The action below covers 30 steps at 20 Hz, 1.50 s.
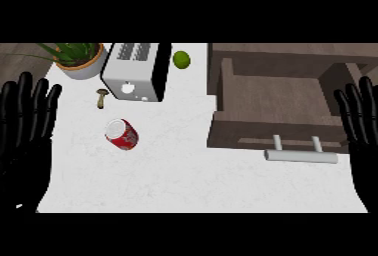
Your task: Pick up the can, place it into the drawer and close the drawer
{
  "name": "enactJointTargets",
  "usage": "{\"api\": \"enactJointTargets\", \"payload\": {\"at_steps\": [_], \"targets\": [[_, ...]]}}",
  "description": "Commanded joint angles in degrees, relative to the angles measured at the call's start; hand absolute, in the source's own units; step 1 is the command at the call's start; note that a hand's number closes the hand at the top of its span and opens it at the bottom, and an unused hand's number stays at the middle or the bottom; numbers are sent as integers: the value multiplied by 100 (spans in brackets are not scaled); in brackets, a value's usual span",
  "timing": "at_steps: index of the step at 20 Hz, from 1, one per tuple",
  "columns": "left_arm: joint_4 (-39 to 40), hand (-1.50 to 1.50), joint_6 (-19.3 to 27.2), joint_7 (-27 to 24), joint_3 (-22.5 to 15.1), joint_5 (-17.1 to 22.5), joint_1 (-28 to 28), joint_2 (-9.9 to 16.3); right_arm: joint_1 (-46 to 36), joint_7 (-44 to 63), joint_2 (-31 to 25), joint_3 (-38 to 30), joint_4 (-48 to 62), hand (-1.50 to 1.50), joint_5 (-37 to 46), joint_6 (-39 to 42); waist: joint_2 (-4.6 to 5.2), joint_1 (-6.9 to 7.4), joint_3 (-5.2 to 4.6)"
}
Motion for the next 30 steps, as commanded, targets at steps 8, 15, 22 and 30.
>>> {"api": "enactJointTargets", "payload": {"at_steps": [8,15,22,30], "targets": [[938,-150,-2918,570,-722,1876,75,1537,134,923,140,-147,529,-150,150,-400,45,-403,55],[1784,-150,-4404,569,364,3417,-92,2631,563,1095,188,-140,293,-150,190,-421,-64,-260,70],[2119,-150,-4575,1201,713,4034,-368,2737,744,846,11,-641,372,-150,-235,-25,-68,-244,72],[2387,-150,-4444,1471,810,3688,-600,2375,1466,960,132,-719,-459,-150,-341,148,-73,-261,71]]}}
